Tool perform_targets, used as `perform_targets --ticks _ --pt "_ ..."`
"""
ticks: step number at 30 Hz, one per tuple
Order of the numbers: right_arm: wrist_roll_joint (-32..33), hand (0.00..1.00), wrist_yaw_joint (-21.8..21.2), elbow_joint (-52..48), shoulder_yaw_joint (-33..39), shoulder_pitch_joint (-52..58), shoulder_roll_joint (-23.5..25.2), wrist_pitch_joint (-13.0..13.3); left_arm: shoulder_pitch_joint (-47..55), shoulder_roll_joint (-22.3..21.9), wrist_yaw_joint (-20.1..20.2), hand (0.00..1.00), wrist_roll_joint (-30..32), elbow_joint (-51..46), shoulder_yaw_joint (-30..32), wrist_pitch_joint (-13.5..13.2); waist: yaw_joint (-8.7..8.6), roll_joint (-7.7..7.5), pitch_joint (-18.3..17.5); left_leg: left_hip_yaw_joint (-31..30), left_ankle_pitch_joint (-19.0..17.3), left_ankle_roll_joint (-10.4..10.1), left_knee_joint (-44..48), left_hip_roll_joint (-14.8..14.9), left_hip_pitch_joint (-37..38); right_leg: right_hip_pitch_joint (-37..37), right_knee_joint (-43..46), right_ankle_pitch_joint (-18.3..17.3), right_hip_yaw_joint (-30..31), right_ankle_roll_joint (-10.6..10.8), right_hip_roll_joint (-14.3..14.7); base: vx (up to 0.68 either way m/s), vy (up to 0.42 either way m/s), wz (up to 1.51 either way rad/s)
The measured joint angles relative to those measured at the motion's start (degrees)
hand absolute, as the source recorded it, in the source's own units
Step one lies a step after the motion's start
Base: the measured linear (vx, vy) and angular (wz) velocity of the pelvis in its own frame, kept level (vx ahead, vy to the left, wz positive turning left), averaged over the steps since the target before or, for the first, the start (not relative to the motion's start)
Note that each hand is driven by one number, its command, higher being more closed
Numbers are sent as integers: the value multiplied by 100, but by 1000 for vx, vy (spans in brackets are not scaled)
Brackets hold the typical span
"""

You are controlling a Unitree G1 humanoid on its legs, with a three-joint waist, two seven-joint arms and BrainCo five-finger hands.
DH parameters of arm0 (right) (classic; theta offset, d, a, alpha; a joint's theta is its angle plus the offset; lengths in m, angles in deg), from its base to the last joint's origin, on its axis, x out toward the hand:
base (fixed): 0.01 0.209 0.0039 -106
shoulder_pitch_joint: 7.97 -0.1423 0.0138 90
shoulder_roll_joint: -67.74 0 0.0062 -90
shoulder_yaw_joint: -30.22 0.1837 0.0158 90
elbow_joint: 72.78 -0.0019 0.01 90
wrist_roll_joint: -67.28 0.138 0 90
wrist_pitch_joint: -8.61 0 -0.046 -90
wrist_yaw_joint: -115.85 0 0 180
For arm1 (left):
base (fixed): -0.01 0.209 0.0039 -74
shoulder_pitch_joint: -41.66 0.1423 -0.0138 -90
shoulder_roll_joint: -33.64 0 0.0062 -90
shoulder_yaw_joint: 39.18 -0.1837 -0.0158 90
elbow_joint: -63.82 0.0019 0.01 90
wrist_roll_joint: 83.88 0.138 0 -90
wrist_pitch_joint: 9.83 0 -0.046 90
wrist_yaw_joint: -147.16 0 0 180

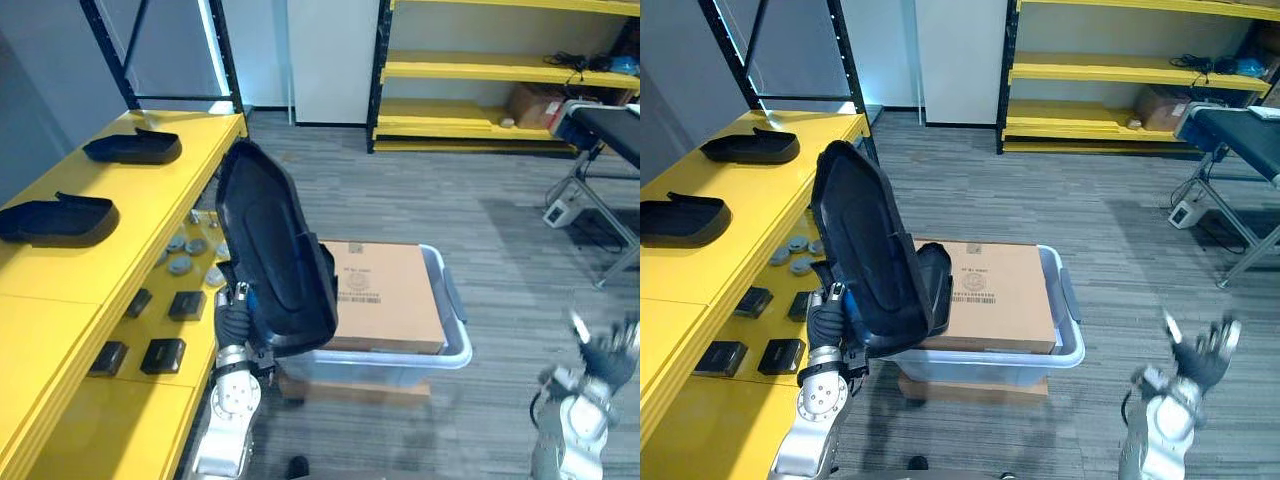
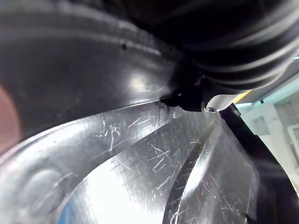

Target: Walk over and take plastic housings, then place them on the shelf

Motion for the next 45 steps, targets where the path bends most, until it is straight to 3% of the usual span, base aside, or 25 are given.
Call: perform_targets --ticks 6,12,15,16,18,19,21,23,27,29,30,31,32,33,34,36,37,38,40,41,42,43,45 --pt "-134 0 -708 1348 -500 315 375 -376 5 71 209 100 -133 -10 -15 -112 -53 34 86 -13 -17 -5 0 8 163 169 41 -88 -61 -5 5 7 -17 5" --pt "-580 0 -874 1682 -1100 242 477 -457 188 86 266 100 -206 -227 -92 -175 23 -31 199 -147 -68 27 7 -33 156 248 182 -223 -224 41 -19 -18 -11 20" --pt "-775 0 -866 1724 -1415 210 476 -461 176 47 373 100 -225 -317 -248 -211 43 -128 463 -859 -69 29 437 -276 -285 218 652 -500 -989 132 -178 -15 -17 137" --pt "-849 0 -869 1716 -1503 158 442 -451 160 21 390 100 -262 -336 -341 -209 44 -118 559 -1014 -144 141 493 -345 -560 227 810 -572 -1678 91 -298 -25 -15 216" --pt "-898 0 -858 1732 -1497 65 493 -431 49 -8 396 100 -275 -328 -480 -206 39 -262 684 -473 -356 474 497 -315 -790 314 754 -575 -2374 92 -505 -13 31 234" --pt "-919 0 -837 1737 -1498 -60 420 -427 -124 -33 394 100 -320 -282 -532 -207 139 -204 804 798 -454 606 863 -37 -1126 345 851 -610 -2962 122 -620 11 85 237" --pt "-920 0 -817 1727 -1515 -218 363 -419 -353 -62 396 100 -382 -150 -665 -205 172 -89 878 1871 -480 658 1094 275 -1237 542 998 -699 -3515 243 -671 65 87 192" --pt "-932 0 -808 1712 -1704 -278 317 -408 -608 -14 398 100 -432 10 -890 -206 189 -109 855 2829 -411 713 1251 355 -1150 913 1153 -857 -4067 509 -936 139 91 179" --pt "-980 0 -812 1711 -1738 -675 359 -441 -685 -24 403 100 -521 8 -914 -229 354 -97 859 2726 -780 845 1669 -63 -1349 1106 1272 -863 -4297 624 -1320 151 132 66" --pt "-986 0 -817 1688 -1736 -716 360 -465 -687 -60 465 100 -545 31 -949 -219 342 -99 859 2593 -1096 944 1943 -278 -1335 1102 2004 -907 -4207 474 -1800 209 192 55" --pt "-1038 0 -817 1678 -1735 -708 323 -502 -687 -57 502 100 -534 35 -954 -218 309 -106 865 2489 -1261 1071 2103 -404 -1233 985 2852 -889 -3860 -191 -2203 264 207 53" --pt "-1074 0 -824 1679 -1735 -704 309 -536 -689 -31 507 100 -524 46 -963 -219 253 -104 868 2368 -1434 1015 2133 -454 -1057 595 3728 -886 -2885 -661 -2371 278 194 44" --pt "-1097 0 -828 1678 -1740 -710 319 -536 -689 -18 504 100 -525 60 -961 -219 236 -101 870 2308 -1459 1011 2123 -449 -963 322 3997 -1067 -2241 -524 -2240 274 149 32" --pt "-1096 0 -839 1680 -1781 -707 324 -535 -686 -3 465 100 -522 99 -862 -219 184 -96 871 2209 -1462 1017 2010 -445 -729 -121 4319 -1398 -1284 -253 -1896 260 111 32" --pt "-1095 0 -845 1682 -1836 -697 316 -540 -669 -3 443 100 -522 127 -776 -219 151 -105 869 2169 -1457 1021 1879 -457 -478 -426 4310 -1624 -868 -174 -1625 306 108 30" --pt "-1098 0 -844 1685 -1912 -678 321 -540 -644 6 418 100 -520 129 -691 -226 116 -103 870 2071 -1460 1009 1791 -466 -269 -786 3904 -1777 -619 -82 -1327 273 49 39" --pt "-1098 0 -857 1685 -1981 -660 338 -540 -670 9 376 100 -506 151 -681 -228 3 -95 873 1812 -1472 987 1811 -475 -231 -1103 3304 -1799 -159 -26 -950 191 1 73" --pt "-1097 0 -857 1687 -1981 -631 350 -542 -693 7 376 100 -495 185 -697 -229 -22 -97 876 1715 -1481 970 1831 -477 -214 -1214 3097 -1781 68 3 -819 257 -42 103" --pt "-1086 0 -847 1673 -1961 -514 367 -555 -692 7 371 100 -481 305 -745 -228 -26 -154 876 1456 -1608 751 2069 -493 -112 -1391 2422 -1545 751 219 -547 196 -88 94" --pt "-1091 0 -849 1674 -1973 -491 371 -557 -689 10 369 100 -479 314 -745 -228 -5 -216 874 1442 -1651 694 2137 -521 -80 -1376 2316 -1384 830 219 -522 160 -134 103" --pt "-1090 0 -860 1660 -1986 -394 434 -557 -688 18 369 100 -479 313 -745 -244 12 -401 855 1443 -1790 572 2227 -590 -22 -1311 2200 -930 884 136 -619 115 -143 81" --pt "-1089 0 -863 1650 -1986 -369 453 -557 -684 15 370 100 -478 314 -745 -253 14 -433 847 1452 -1857 582 2255 -590 -19 -1287 2222 -776 886 127 -625 143 -222 94" --pt "-1103 0 -899 1573 -2006 -359 434 -581 -454 -87 354 100 -488 266 -718 -329 191 -321 778 1350 -2082 435 2426 -311 -26 -1109 2156 -704 690 92 -417 127 -246 36"
